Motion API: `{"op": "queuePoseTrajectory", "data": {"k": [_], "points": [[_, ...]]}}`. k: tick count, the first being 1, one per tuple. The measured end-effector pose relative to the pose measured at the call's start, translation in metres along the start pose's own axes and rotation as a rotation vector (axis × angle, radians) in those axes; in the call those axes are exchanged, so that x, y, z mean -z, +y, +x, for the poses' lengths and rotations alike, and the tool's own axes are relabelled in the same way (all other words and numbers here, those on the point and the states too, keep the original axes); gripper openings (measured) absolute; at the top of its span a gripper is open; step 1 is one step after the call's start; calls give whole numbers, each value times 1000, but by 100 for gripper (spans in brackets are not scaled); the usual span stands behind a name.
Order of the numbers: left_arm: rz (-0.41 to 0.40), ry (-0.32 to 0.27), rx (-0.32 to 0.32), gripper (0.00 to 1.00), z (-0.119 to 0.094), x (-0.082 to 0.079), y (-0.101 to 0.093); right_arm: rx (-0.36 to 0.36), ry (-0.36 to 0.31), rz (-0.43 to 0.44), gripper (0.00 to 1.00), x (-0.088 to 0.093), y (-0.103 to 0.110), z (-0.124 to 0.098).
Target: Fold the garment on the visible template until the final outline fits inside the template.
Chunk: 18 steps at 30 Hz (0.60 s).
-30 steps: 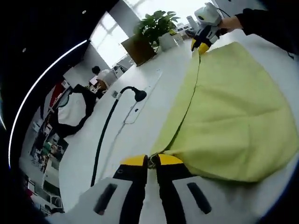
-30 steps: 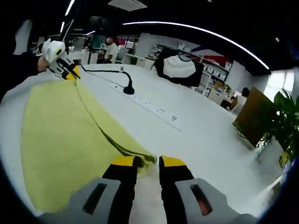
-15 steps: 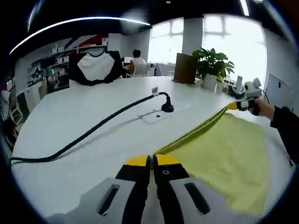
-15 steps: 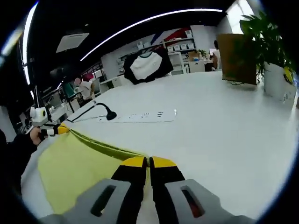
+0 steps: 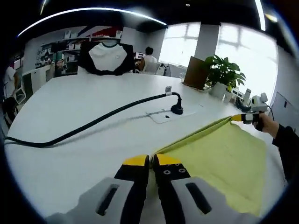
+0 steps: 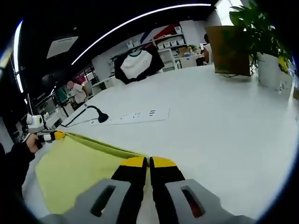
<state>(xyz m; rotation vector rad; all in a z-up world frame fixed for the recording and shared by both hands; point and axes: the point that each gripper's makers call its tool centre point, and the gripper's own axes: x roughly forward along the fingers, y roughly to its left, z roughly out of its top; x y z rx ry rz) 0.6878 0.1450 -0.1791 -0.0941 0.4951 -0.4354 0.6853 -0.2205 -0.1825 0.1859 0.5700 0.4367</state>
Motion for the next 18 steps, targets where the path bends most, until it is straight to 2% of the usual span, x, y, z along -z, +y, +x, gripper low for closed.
{"op": "queuePoseTrajectory", "data": {"k": [2, 3, 4, 8, 10, 11, 12, 13, 14, 16, 18], "points": [[13, 5, -65, 13, -4, -1, 12, 36, -12, -28, 6, -3, -6, -3], [18, 2, -59, 19, -5, -2, 12, 64, -16, -60, 7, -5, -10, -5], [20, -1, -48, 20, -7, -3, 10, 65, -16, -85, 9, -8, -13, -6], [32, -25, -18, 22, -14, -12, 8, 65, -51, -94, 16, -13, -11, -17], [-62, -71, 11, 30, -18, -17, 2, 78, -85, -104, 21, -19, -10, -20], [-130, -94, 57, 32, -21, -19, -8, 79, -115, -135, 24, -26, -8, -21], [-144, -103, 83, 34, -23, -19, -13, 77, -125, -155, 24, -29, -5, -22], [-126, -103, 90, 35, -24, -19, -15, 80, -136, -189, 25, -32, -1, -24], [-46, -78, 85, 37, -26, -15, -18, 84, -142, -220, 27, -35, 1, -26], [58, -50, 62, 42, -30, -11, -21, 93, -136, -278, 31, -38, 7, -29], [58, -64, 72, 50, -36, -13, -26, 82, -129, -314, 35, -38, 18, -33]]}}
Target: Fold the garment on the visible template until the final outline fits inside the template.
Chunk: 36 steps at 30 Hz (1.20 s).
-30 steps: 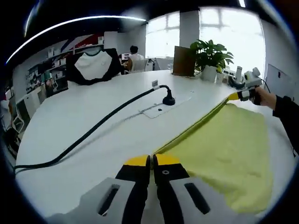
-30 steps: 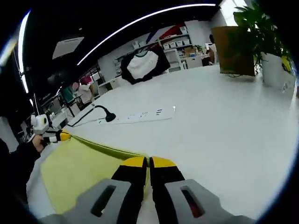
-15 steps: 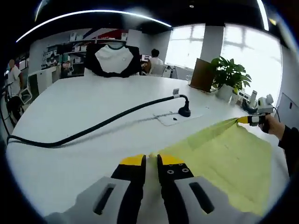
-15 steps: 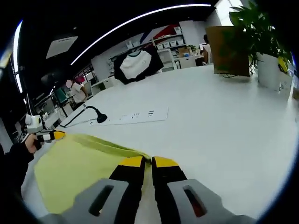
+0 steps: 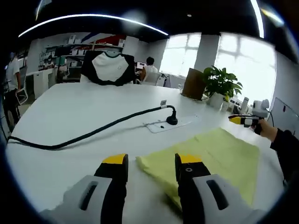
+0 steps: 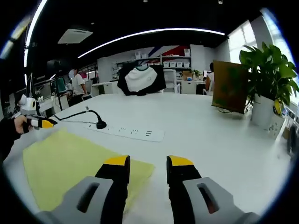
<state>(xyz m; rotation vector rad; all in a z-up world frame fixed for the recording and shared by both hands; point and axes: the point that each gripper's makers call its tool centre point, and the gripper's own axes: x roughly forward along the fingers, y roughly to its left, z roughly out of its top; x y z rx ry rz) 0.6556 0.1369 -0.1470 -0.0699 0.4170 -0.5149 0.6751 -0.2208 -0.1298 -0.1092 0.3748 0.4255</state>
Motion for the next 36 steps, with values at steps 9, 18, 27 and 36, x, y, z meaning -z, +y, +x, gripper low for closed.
{"op": "queuePoseTrajectory", "data": {"k": [9, 18, 27, 36], "points": [[72, 6, -44, 94, -27, -3, 12, -9, -24, -153, 76, -12, 12, -17], [-7, 45, 43, 98, -51, 12, -9, 6, -103, -166, 99, -9, 1, -44], [-2, 39, 115, 100, -70, 20, -41, 39, -138, -180, 100, 6, -18, -67], [6, 50, 170, 93, -85, 35, -66, -14, -150, -194, 100, 21, 1, -91]]}}
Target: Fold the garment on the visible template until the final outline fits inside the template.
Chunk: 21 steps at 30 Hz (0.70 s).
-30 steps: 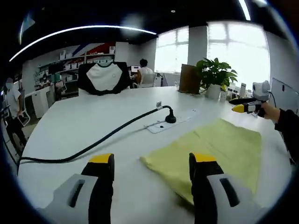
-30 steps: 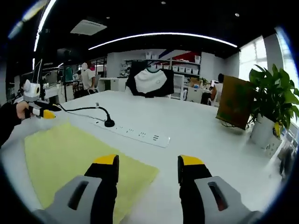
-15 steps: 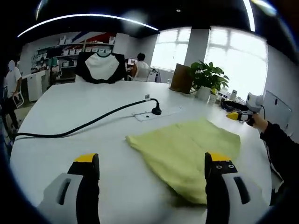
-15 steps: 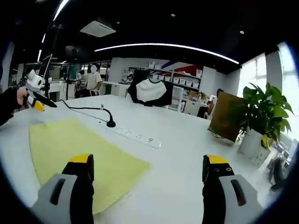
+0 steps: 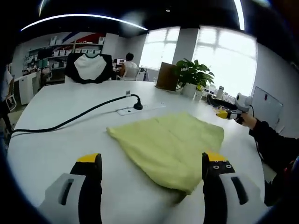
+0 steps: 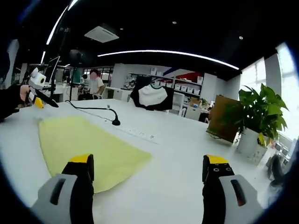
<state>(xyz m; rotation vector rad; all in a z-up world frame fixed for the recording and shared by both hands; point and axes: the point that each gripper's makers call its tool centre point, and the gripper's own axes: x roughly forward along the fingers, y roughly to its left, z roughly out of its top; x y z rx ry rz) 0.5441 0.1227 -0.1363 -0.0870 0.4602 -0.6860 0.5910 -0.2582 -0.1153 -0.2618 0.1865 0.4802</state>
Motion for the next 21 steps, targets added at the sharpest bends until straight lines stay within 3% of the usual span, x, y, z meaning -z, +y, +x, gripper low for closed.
{"op": "queuePoseTrajectory", "data": {"k": [17, 21], "points": [[-61, 13, 67, 79, -9, 30, -18, -98, 14, 26, 99, 12, 33, -26], [-81, -9, 129, 63, -9, 28, -29, -193, 25, 100, 96, 18, 51, -31]]}}
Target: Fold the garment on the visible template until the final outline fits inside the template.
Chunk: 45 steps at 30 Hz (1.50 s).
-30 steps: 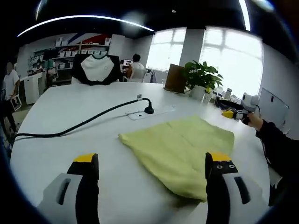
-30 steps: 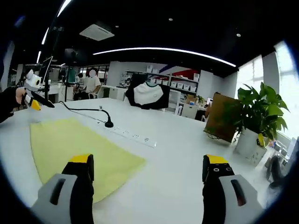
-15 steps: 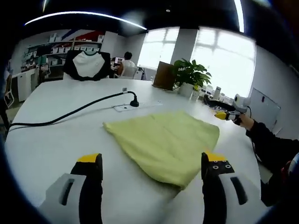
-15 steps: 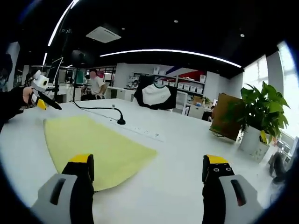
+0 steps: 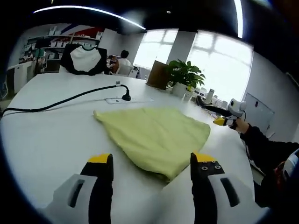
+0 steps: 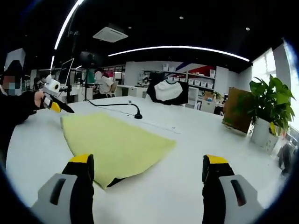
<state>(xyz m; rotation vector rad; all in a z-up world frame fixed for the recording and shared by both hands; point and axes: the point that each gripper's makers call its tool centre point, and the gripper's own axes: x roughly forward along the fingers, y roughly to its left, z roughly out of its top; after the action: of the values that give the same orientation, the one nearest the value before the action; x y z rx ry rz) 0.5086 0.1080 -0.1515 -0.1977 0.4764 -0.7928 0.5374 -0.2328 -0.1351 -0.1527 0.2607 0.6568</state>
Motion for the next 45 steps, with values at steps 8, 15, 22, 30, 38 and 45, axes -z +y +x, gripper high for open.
{"op": "queuePoseTrajectory", "data": {"k": [8, 15, 22, 30, 38, 45], "points": [[-75, 16, 30, 48, 7, 10, -1, -82, 48, 44, 82, 16, 18, 3], [-147, 20, 94, 25, 5, 19, -10, -161, 98, 94, 42, 27, 31, 2], [-185, 37, 130, 15, 1, 23, -15, -237, 147, 189, 24, 36, 49, 6], [-232, 40, 138, 6, -6, 23, -12, -250, 158, 310, 0, 39, 56, 9], [-163, 82, 58, 3, -17, 27, 0, -213, 176, 292, 0, 41, 61, 6], [-91, 84, 14, 1, -27, 26, 6, -188, 187, 251, 0, 41, 53, 4]]}}
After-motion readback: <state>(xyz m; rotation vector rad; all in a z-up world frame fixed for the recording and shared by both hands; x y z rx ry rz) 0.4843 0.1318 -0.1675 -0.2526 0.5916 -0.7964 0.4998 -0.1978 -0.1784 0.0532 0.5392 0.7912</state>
